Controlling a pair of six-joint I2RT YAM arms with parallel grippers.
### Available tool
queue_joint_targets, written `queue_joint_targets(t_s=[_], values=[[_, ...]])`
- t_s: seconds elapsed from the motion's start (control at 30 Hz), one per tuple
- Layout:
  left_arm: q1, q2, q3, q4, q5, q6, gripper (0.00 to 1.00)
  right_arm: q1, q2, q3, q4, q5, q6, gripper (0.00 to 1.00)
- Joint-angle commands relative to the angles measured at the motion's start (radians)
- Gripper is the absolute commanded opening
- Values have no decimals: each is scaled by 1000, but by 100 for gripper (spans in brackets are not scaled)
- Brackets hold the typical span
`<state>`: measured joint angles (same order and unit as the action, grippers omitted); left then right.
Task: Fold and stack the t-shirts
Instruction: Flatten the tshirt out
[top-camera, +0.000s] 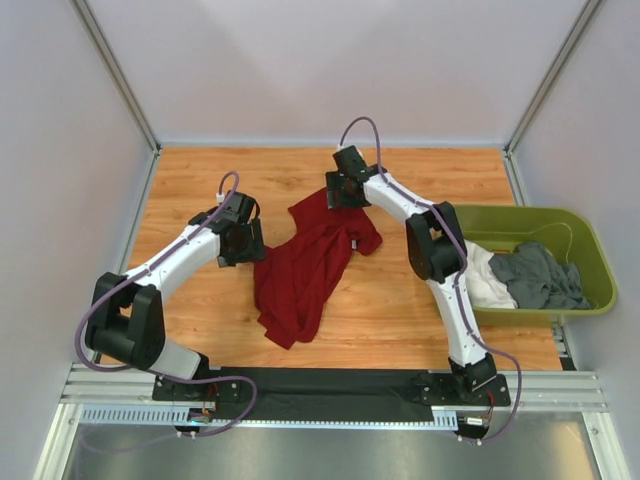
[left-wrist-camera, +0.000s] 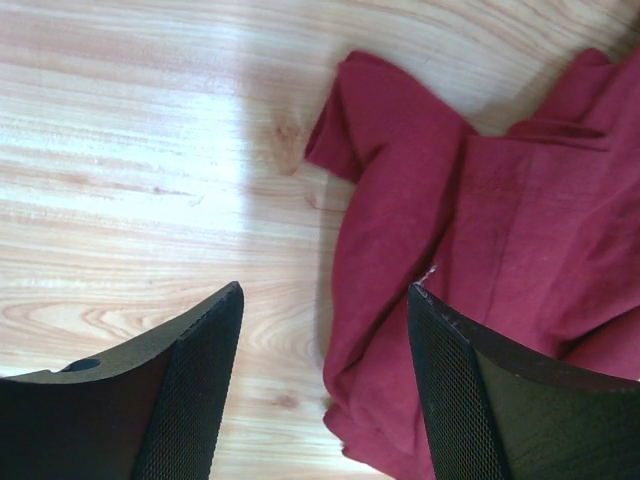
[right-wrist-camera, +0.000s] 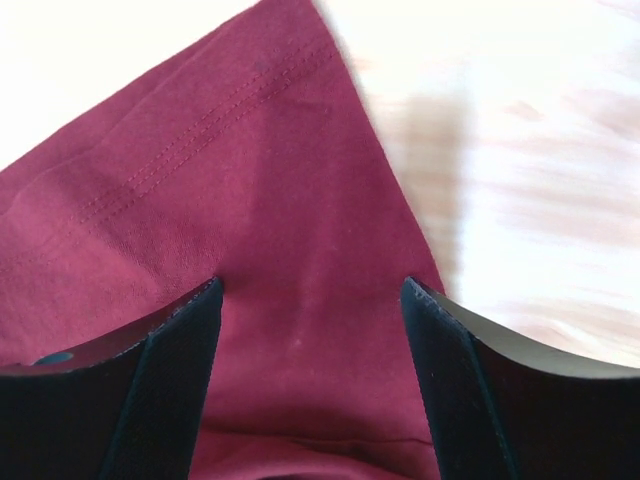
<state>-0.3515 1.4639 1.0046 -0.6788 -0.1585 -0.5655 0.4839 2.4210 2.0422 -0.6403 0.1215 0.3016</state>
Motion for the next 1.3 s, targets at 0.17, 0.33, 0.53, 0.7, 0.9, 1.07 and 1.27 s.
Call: queue_joint_targets(t_s=[0.17, 0.33, 0.53, 0.7, 0.9, 1.07, 1.27], values=[[2, 67, 92, 90, 65, 78, 74, -116, -128, -355, -45, 128, 122, 72], [2, 148, 195, 93, 127, 150, 74, -154, -260, -534, 20, 107, 130, 71], [-75, 240, 331, 214, 293, 232, 74, -154, -289, -583, 40, 75, 126, 70], [-98, 401, 460, 208, 410, 263, 72, -154, -283, -583, 56, 53, 123, 70], [-136, 487, 519, 190, 375, 240, 70, -154, -289, -577, 60, 44, 108, 69], [-168, 513, 493, 189, 336, 223, 67, -154, -290, -567, 68, 32, 100, 69], [-201, 555, 511, 191, 304, 216, 64, -156, -283, -551, 64, 29, 80, 69]])
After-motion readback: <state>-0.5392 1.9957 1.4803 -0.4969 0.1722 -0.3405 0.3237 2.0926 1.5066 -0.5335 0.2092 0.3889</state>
